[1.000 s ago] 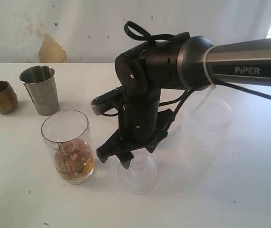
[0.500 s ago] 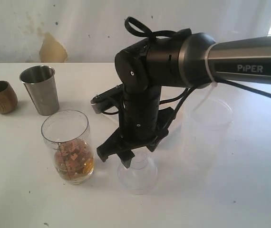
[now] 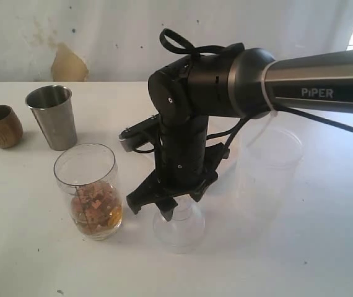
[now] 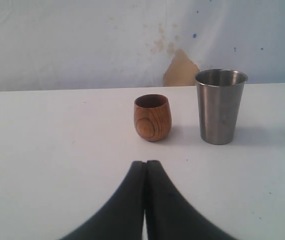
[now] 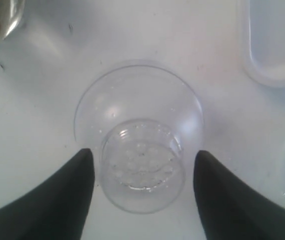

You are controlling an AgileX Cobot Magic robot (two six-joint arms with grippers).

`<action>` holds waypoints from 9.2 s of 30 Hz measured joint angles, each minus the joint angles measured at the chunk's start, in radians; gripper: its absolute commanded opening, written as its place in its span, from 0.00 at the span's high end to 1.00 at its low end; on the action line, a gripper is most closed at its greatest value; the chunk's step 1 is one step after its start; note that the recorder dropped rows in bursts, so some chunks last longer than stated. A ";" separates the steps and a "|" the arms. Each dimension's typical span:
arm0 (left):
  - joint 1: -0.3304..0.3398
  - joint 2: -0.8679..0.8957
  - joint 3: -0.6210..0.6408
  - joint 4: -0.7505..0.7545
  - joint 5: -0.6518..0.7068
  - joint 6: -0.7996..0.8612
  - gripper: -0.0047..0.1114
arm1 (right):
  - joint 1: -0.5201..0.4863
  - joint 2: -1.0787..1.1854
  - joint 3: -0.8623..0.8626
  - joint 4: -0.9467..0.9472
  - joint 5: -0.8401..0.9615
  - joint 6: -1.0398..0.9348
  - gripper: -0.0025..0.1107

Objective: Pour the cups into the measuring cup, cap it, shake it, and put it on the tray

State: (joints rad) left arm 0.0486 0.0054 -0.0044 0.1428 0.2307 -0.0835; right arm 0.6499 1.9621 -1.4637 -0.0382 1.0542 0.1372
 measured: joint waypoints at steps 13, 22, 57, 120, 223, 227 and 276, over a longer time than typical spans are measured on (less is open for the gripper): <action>0.000 0.000 0.000 0.000 0.000 0.000 0.96 | 0.000 0.000 0.000 0.000 0.061 0.001 0.98; 0.000 0.000 0.000 0.000 0.000 0.000 0.96 | 0.000 -0.169 -0.125 0.014 0.161 -0.001 0.98; 0.000 0.000 0.000 0.000 0.000 0.000 0.96 | 0.098 -0.086 -0.441 0.111 0.170 0.044 0.98; 0.000 0.000 0.000 0.000 0.000 0.000 0.96 | 0.098 -0.034 -0.441 0.158 0.065 0.046 0.98; 0.000 0.000 0.000 0.000 0.000 0.000 0.96 | 0.148 -0.100 -0.437 0.089 0.000 -0.015 0.98; 0.000 0.000 0.000 0.000 0.000 0.000 0.96 | 0.148 -0.086 -0.437 0.089 -0.004 -0.017 0.98; 0.000 0.000 0.000 0.000 0.000 0.000 0.96 | 0.167 -0.082 -0.435 0.030 0.043 0.001 0.98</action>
State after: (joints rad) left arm 0.0486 0.0054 -0.0044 0.1428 0.2307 -0.0835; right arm 0.8173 1.8802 -1.8984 -0.0080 1.0976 0.1380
